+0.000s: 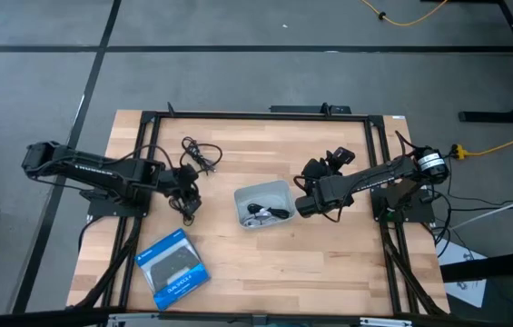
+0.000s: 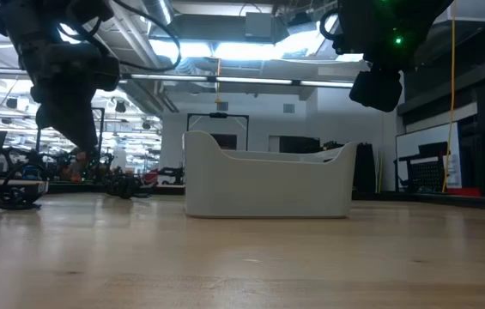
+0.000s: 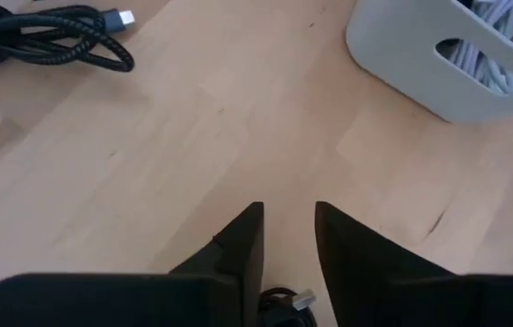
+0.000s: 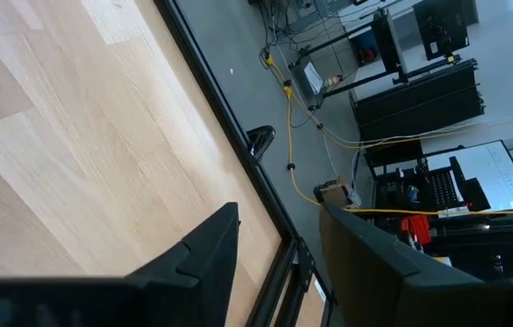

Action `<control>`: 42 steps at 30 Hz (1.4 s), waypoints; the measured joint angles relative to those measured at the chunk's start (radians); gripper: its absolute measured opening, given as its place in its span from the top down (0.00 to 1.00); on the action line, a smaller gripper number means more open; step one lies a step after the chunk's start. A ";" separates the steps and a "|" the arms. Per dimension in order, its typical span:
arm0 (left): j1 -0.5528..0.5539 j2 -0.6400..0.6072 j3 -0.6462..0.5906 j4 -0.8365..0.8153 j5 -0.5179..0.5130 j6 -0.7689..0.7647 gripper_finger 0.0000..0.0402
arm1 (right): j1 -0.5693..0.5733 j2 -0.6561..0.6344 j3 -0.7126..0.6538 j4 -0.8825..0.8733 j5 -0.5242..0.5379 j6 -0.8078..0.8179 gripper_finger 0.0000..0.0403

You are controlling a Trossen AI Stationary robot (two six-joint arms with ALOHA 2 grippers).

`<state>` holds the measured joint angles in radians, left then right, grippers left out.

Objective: Pick and place USB-C Cables
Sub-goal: Put the bottom black charger cable into the gray bin

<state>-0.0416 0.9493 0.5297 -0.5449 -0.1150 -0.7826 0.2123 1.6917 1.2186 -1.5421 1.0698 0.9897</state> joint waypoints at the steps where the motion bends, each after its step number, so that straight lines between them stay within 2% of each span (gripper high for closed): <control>1: -0.009 0.000 0.000 -0.001 0.001 -0.002 0.76 | 0.000 0.000 0.000 0.000 0.000 0.000 0.60; 6: -0.068 0.000 0.000 -0.044 0.000 -0.078 0.77 | 0.000 0.000 0.000 0.000 0.000 0.000 0.60; 12: -0.126 0.000 -0.001 -0.163 -0.030 -0.308 0.77 | 0.000 0.000 0.000 0.000 0.000 0.000 0.60; 16: -0.151 0.001 -0.001 -0.151 -0.033 -0.338 0.77 | 0.000 0.000 0.000 0.000 0.000 0.000 0.60; 24: -0.204 0.133 -0.001 -0.131 -0.008 -0.442 0.77 | 0.000 0.000 0.000 -0.001 0.000 0.000 0.60; 35: -0.193 0.243 -0.001 0.038 0.035 -0.360 0.77 | 0.000 0.001 0.000 -0.005 0.000 0.000 0.60; 42: -0.113 0.243 -0.001 0.172 -0.049 -0.203 0.77 | 0.000 0.001 0.000 -0.004 -0.001 0.000 0.60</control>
<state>-0.1547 1.1919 0.5285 -0.3733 -0.1638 -0.9857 0.2125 1.6924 1.2190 -1.5457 1.0691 0.9897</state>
